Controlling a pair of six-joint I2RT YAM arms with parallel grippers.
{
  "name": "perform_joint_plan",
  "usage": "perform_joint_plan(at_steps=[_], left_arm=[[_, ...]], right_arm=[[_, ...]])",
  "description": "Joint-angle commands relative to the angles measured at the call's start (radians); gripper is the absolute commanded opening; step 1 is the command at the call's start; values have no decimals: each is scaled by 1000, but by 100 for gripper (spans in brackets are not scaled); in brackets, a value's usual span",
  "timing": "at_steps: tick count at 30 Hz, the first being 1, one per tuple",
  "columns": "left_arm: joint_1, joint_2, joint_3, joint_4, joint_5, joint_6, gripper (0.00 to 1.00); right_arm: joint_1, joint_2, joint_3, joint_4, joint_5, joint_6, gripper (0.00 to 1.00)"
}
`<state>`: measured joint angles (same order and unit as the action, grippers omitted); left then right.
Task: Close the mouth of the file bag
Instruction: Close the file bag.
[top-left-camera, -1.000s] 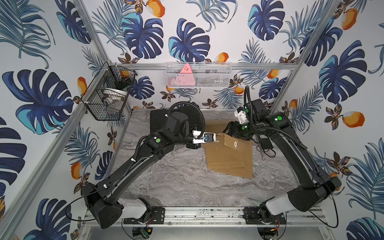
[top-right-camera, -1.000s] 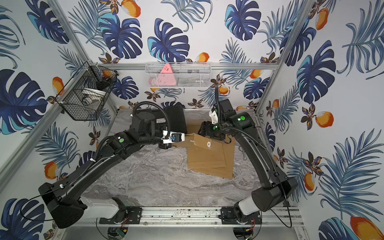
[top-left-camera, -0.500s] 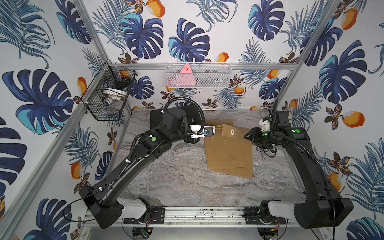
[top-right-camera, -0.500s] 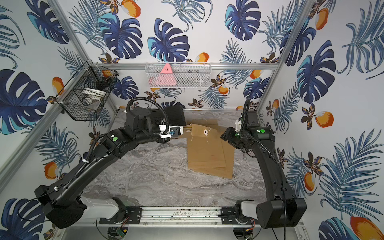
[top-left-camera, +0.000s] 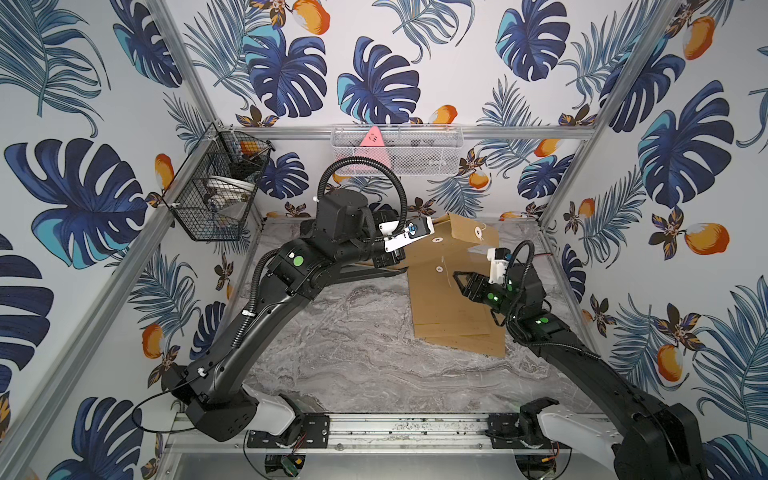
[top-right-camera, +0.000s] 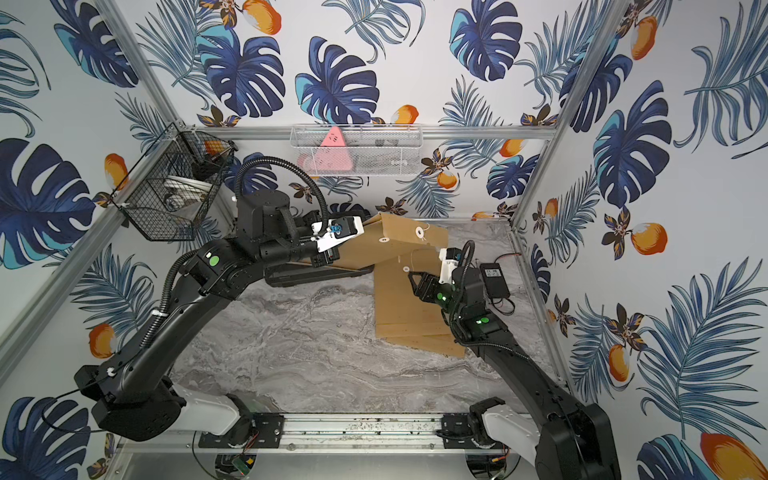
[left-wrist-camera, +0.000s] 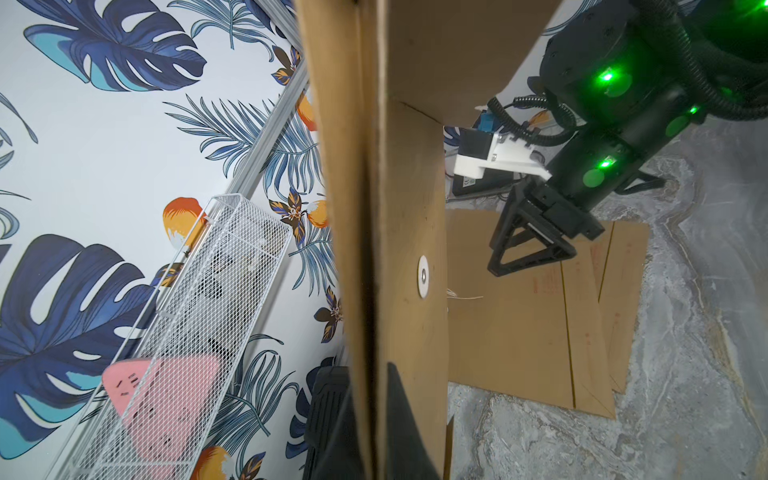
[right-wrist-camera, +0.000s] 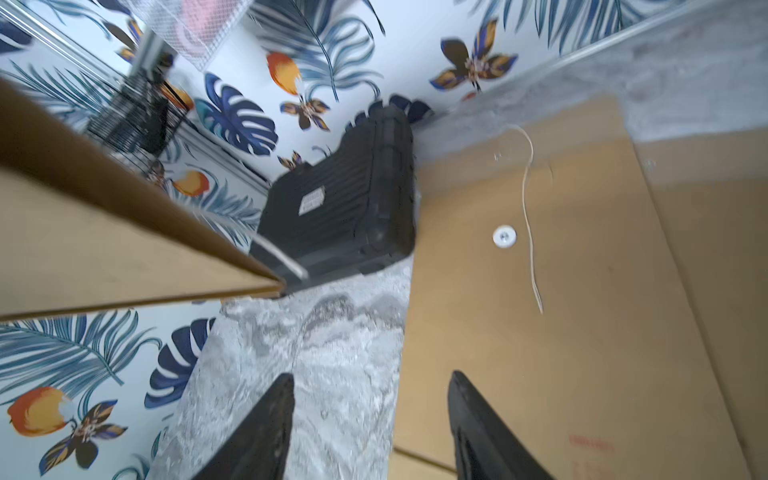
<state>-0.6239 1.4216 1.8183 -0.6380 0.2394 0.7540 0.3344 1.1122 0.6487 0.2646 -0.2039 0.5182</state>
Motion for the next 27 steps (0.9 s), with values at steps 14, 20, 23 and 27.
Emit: perform_joint_plan(at_steps=[14,20,23,27], left_arm=[[1,20,85,-13,46,-94,0],[1,22,85,-7,55,-106,0],[0,25,88,1,73,-124,0],[1,26,91,5,93,-140,0]], right_arm=[[7,95,-135,602,-24,-20,39],[7,47,-148,545,-81,-43,39],[8,79,-138,579,-88,-23,38],[8,121,-104,602,-104,-15,35]])
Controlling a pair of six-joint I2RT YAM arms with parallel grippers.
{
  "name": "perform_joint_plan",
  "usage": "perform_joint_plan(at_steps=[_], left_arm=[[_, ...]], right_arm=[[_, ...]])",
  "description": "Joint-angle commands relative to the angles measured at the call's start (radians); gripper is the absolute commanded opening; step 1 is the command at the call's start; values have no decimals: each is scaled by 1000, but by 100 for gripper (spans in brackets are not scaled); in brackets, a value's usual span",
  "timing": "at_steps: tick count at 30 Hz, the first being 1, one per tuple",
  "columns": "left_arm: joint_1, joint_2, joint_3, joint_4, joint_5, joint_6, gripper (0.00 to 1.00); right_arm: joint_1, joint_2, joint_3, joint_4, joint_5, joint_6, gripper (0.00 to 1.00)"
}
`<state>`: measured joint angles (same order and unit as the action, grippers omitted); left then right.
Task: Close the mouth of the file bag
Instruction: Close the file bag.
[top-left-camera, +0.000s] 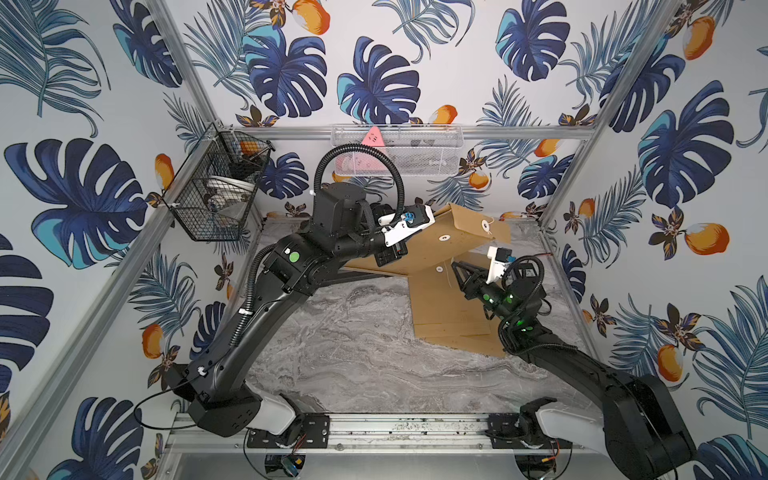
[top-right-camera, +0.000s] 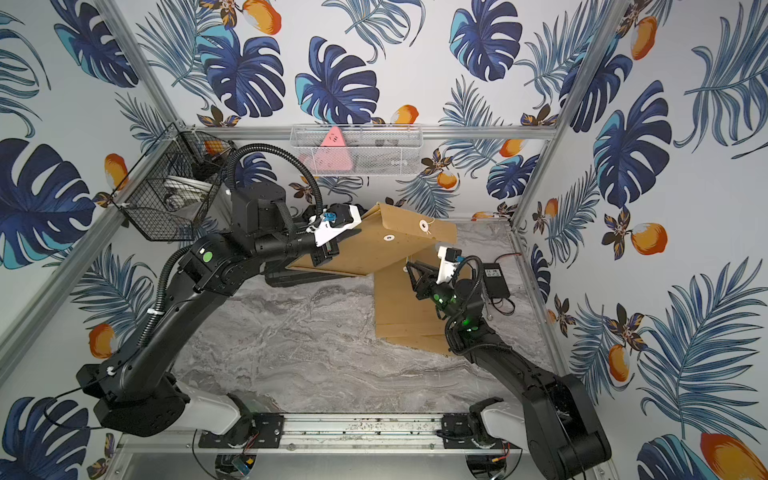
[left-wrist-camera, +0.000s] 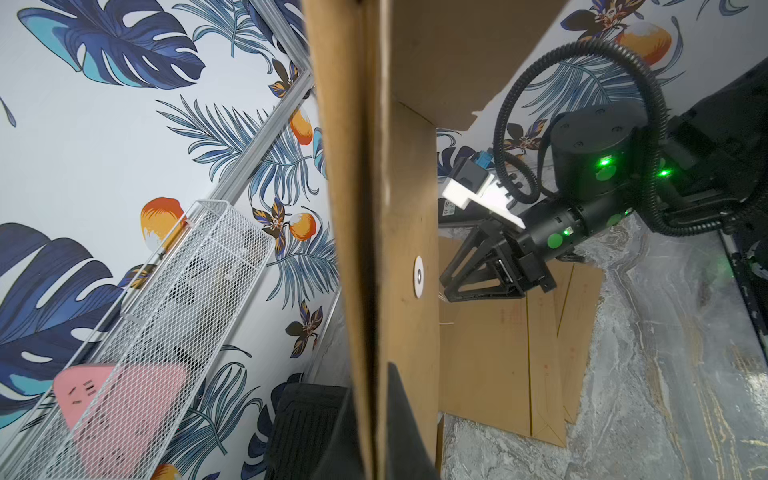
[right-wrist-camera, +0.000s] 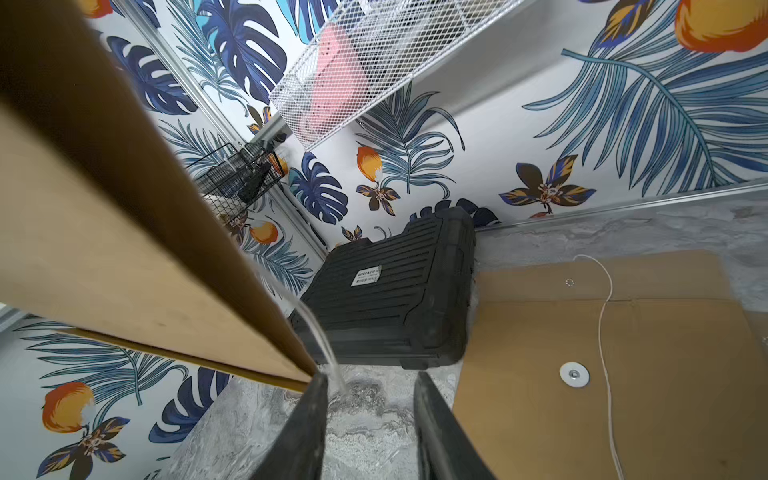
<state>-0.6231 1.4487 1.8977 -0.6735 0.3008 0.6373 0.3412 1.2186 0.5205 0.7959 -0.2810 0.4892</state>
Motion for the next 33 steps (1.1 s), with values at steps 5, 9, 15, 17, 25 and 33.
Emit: perform_joint_plan(at_steps=[5,9,15,17,25,33], left_arm=[[0,-2,11,31,34,-24,0],[-1,-4,4,33,31,-27,0],[0,1,5,34,39,-41,0],[1,1,4,31,50,-42,0],[59,-28,-39,-37,150,-30,0],[102,-83,-173,-86,157,-26,0]], right_arm=[[6,54,57,85,-20,29,33],[7,79,77,108,-38,40,36],[10,115,87,176,-82,68,47],[10,140,94,226,-79,108,37],[2,98,114,221,51,127,0],[-69,-43,155,84,125,111,0]])
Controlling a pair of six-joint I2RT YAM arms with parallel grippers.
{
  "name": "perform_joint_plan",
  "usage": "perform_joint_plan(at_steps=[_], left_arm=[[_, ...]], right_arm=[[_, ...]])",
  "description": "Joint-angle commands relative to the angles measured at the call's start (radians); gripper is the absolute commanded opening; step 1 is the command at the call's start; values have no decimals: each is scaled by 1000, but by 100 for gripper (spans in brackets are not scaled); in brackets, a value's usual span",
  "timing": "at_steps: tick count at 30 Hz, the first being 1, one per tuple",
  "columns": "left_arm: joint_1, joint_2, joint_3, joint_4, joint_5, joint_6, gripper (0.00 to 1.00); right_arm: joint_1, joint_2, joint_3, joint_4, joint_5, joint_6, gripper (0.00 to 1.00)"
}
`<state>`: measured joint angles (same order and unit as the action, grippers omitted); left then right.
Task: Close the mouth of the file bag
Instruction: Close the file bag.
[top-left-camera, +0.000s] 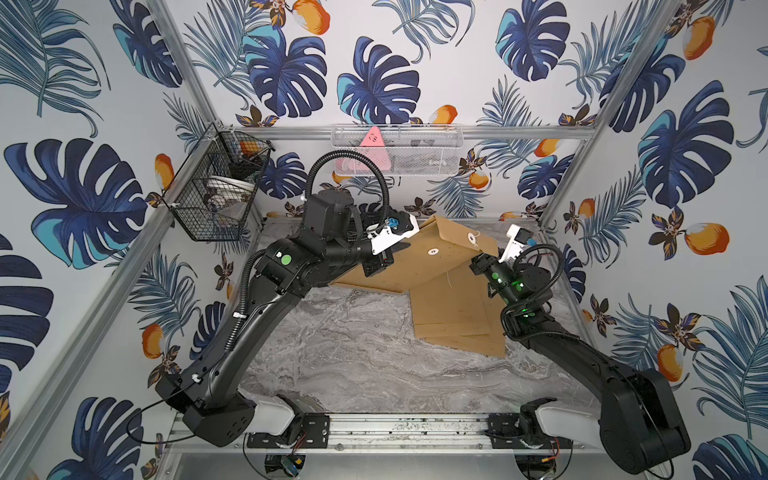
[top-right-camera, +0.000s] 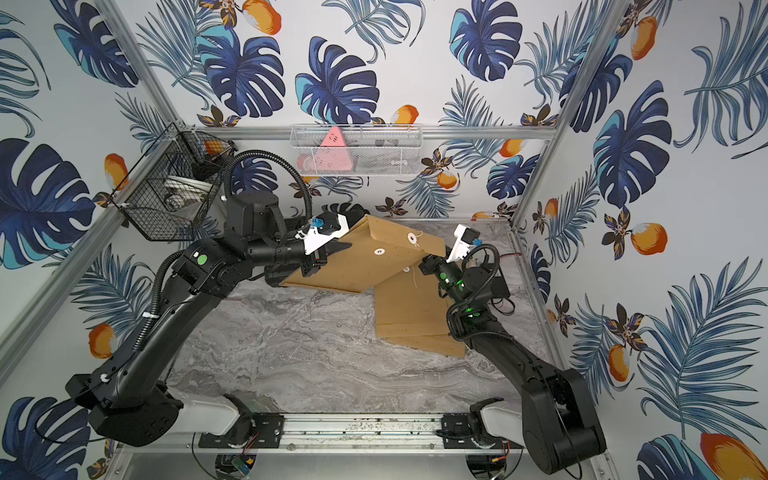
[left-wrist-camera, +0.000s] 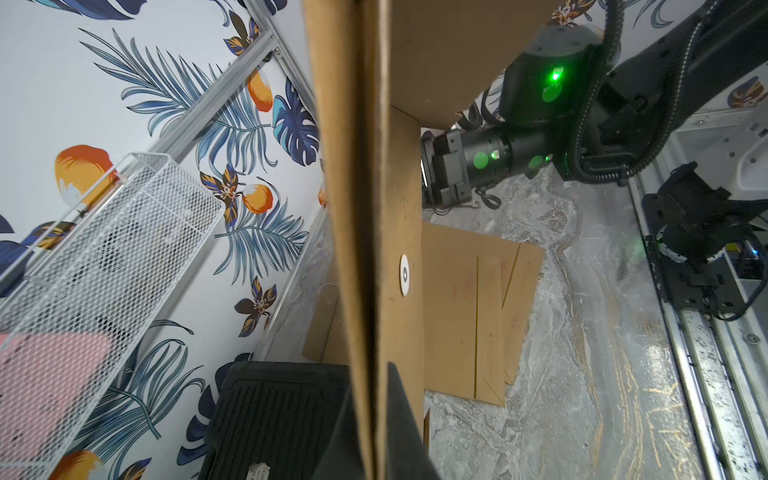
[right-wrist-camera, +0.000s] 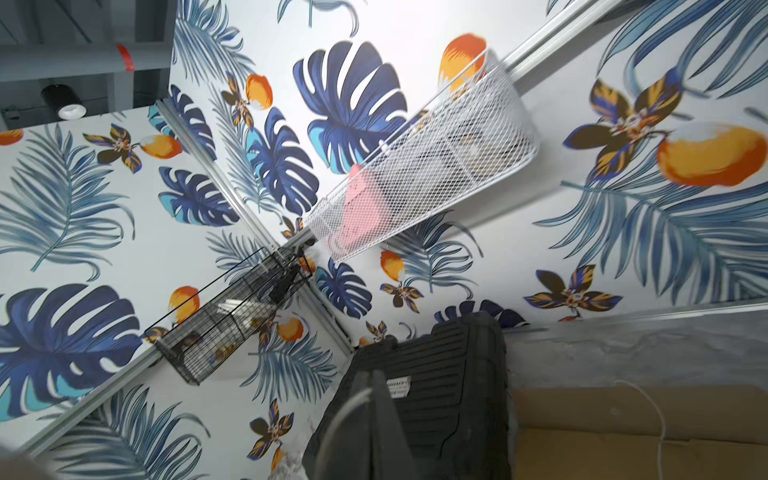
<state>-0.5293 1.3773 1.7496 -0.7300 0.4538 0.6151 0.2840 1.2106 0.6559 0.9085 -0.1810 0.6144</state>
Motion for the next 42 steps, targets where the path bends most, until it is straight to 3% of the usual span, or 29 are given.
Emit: perform_joint_plan(at_steps=[1,7,12,16,19,22,25,27,29,31,34,39,40,42], left_arm=[[13,-15,-36,-31,-10,0,0],[41,-27,-48,-13,-23,0,0],[49,-24,-46,45,-63,-17,0],[49,-76,-124,158,-154,109,0],[49,-124,-207,273,-196,186,0],[49,-141,-261,296,-158,271,0],[49,-165,-342,362,-133,324,0],[49,-151,-340,366,-170,323,0],[48,-131,-313,340,-198,314,0],[49,-141,-327,364,-203,326,0],[48,-149,-335,374,-210,349,0],[48,-137,-319,349,-212,419,0],[49,-130,-300,328,-207,427,0],[49,-117,-260,288,-198,437,0]], right_arm=[[-18,-55,28,-49,26,-26,0],[-28,-145,63,-197,65,-95,0],[-32,-186,44,-219,13,-124,0],[-32,-257,18,-257,-132,-136,0],[-32,-314,-8,-308,-117,-88,7],[-37,-324,96,-599,-60,-33,24],[-40,-221,350,-1012,-150,-60,21],[-38,-192,428,-1135,-194,-82,18],[-38,-242,365,-1087,-187,-59,10],[-41,-330,263,-1016,-89,-38,0],[-46,-381,248,-1064,-2,-87,0],[-47,-359,230,-1067,-65,-83,0],[-46,-351,221,-1058,-69,-78,4],[-47,-331,204,-1033,-82,-92,22]])
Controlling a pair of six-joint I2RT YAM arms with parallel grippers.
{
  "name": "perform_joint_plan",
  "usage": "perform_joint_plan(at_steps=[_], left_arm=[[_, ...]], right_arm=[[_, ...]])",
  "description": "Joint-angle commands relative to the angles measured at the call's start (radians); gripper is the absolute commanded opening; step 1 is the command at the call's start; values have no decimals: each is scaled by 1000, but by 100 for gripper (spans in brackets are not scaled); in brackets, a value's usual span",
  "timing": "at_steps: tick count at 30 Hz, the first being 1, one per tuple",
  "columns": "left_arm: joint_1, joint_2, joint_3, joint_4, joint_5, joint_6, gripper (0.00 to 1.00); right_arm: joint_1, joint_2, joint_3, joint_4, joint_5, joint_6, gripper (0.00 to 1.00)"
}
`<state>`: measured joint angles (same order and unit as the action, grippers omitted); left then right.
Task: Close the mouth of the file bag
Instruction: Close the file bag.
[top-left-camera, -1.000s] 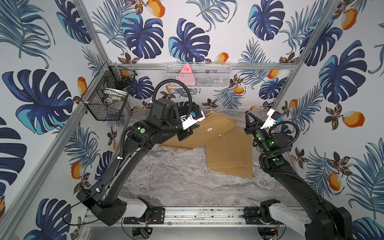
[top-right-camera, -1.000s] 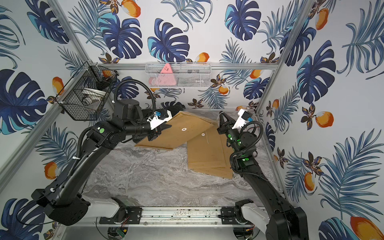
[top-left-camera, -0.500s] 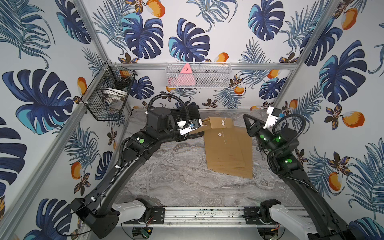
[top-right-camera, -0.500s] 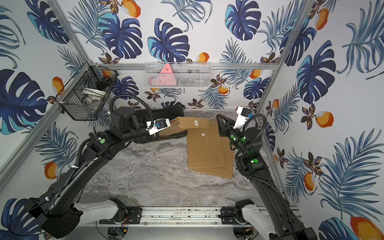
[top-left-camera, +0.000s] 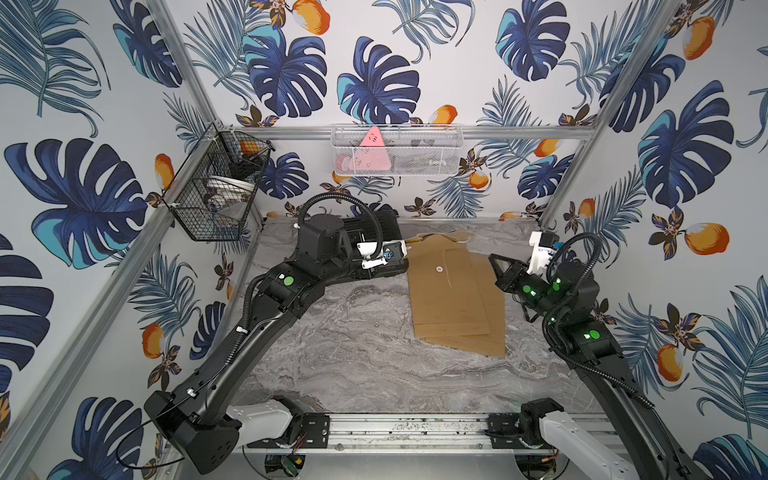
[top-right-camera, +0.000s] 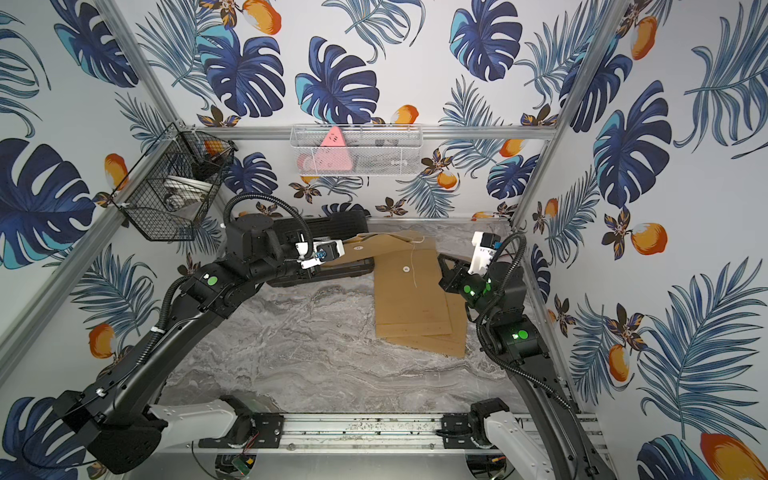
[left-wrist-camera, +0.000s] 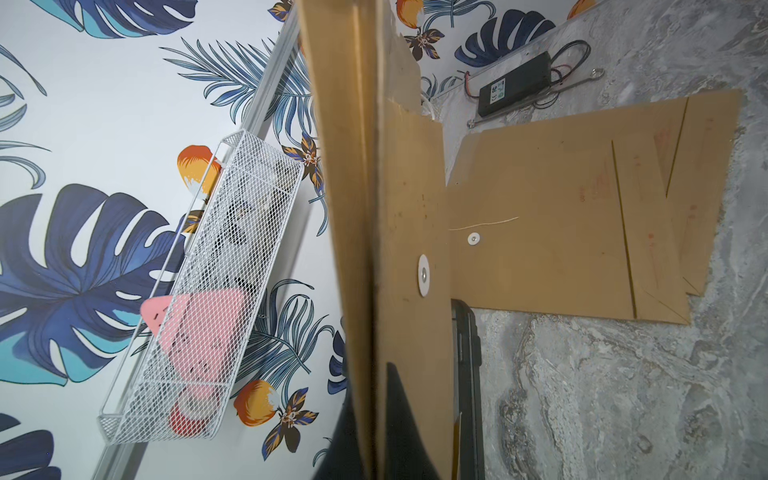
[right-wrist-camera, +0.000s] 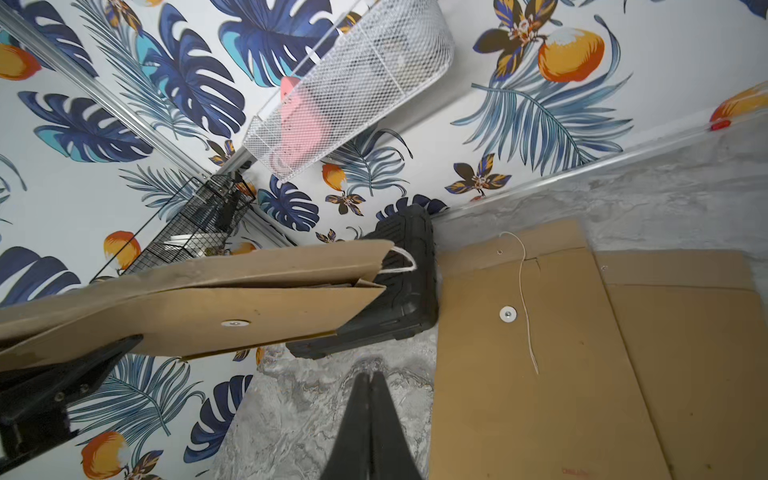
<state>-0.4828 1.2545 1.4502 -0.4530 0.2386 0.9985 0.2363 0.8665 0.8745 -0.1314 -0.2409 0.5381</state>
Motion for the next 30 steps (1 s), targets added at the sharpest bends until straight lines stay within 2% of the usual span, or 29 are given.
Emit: perform_joint_plan(at_steps=[1,7,11,14,18,25,30], left_arm=[[3,9,55,-3,20,55,0],[3,7,99,-38,15,83,0],[3,6,126,-56,43,82,0],[2,1,127,-52,73,67,0],[1,-4,127,-62,101,55,0],[-3,-10,120,-61,120,43,0],[-9,-14,117,-49,139,32,0]], right_arm=[[1,22,-23,13,-16,-21,29],[1,14,-121,95,72,-25,32],[3,5,-192,210,91,-60,46],[3,16,-248,370,110,-34,49],[3,58,-233,471,62,-10,54],[2,132,-150,513,-19,-35,54],[2,179,-129,559,-13,-30,50]])
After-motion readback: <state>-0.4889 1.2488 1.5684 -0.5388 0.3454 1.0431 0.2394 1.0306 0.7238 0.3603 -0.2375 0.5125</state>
